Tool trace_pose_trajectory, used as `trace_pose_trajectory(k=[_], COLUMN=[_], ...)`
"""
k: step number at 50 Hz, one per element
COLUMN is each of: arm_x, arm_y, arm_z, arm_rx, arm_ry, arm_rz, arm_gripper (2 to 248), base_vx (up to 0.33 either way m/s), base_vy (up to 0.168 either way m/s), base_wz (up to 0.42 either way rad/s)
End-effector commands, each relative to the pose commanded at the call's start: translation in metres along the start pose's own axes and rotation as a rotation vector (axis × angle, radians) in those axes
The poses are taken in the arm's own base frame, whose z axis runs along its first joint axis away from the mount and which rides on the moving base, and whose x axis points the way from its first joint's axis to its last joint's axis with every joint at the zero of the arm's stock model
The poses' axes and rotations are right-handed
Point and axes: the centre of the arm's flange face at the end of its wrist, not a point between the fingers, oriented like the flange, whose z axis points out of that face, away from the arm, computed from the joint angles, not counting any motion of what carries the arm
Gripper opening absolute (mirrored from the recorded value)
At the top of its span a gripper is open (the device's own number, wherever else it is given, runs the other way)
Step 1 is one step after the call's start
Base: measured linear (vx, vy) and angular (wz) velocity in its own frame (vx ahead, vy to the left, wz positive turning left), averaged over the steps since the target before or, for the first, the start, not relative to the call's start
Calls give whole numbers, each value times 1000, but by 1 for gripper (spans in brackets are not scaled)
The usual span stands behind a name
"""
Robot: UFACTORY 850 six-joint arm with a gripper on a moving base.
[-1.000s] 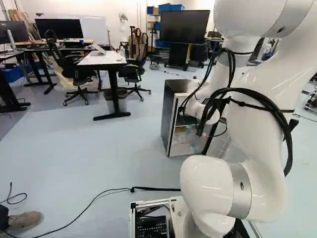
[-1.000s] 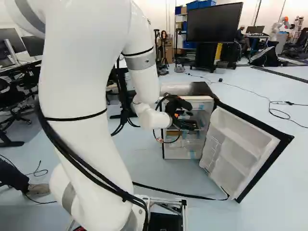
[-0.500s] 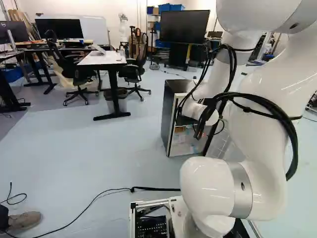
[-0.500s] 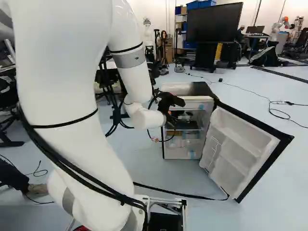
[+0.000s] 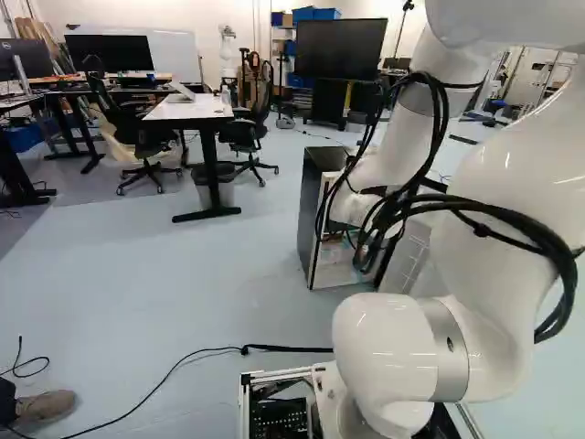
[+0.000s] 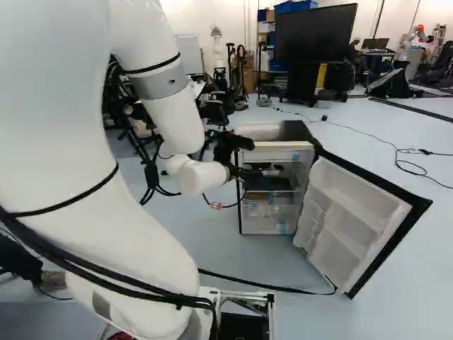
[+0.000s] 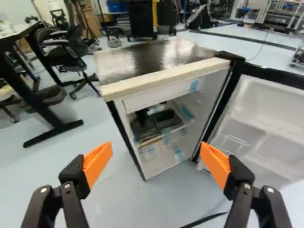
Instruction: Open the fridge door
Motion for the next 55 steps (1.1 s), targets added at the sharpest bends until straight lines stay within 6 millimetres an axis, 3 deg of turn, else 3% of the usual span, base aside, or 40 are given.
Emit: trace_pose_trajectory(k=[27,55], arm_x=[-10,-18], arm_y=[-32,-45], arm_z=[-49,-74], arm_rx=[184,278], arm_ry=[56,87], arm_rz=[-106,-158], arm_gripper=[247,247], base_vx=[0,0], base_vy=[0,0], base_wz=[0,0])
